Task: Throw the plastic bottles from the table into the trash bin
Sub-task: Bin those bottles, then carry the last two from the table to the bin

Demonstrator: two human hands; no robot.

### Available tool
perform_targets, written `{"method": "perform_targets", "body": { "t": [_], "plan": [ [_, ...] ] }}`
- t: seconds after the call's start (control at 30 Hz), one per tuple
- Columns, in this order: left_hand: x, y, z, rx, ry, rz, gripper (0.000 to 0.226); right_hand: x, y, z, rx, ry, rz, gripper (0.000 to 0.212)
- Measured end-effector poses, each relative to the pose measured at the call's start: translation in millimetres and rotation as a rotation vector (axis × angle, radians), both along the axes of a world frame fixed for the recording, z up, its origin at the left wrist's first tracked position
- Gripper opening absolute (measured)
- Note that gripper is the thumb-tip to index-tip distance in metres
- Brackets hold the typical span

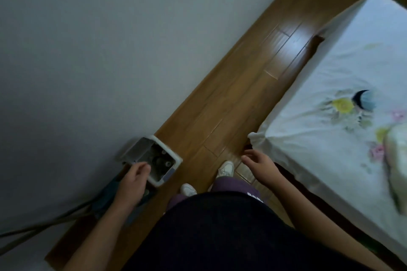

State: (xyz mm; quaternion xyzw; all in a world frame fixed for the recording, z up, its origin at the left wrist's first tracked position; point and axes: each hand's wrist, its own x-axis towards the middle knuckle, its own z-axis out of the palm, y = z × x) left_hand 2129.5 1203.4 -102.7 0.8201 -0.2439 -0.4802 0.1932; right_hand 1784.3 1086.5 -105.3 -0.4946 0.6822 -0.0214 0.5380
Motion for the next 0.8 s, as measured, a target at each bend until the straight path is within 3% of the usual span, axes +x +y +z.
{"method": "perform_targets", "body": {
  "t": [0.1, 0.33, 0.53, 0.67, 0.8],
  "plan": [
    [-23, -38, 6, -0.014, -0.019, -0.094, 0.013, -30, -7, 10, -0.011, 0.012, -0.05, 0.042],
    [-37, -108, -2, 0.032, -0.119, -0.147, 0.024, -82, -47, 25, -0.041, 0.011, -0.174, 0.042],
    [-32, -181, -12, 0.106, -0.146, -0.226, 0.018, -106, -113, 28, -0.105, -0.009, -0.246, 0.041],
    [-37, -257, -27, 0.192, -0.143, -0.296, 0.022, -123, -167, 18, -0.083, 0.018, -0.307, 0.04],
    [-64, -361, -25, 0.146, -0.126, -0.327, 0.027, -146, -219, 6, -0.019, 0.08, -0.42, 0.038]
  ]
}}
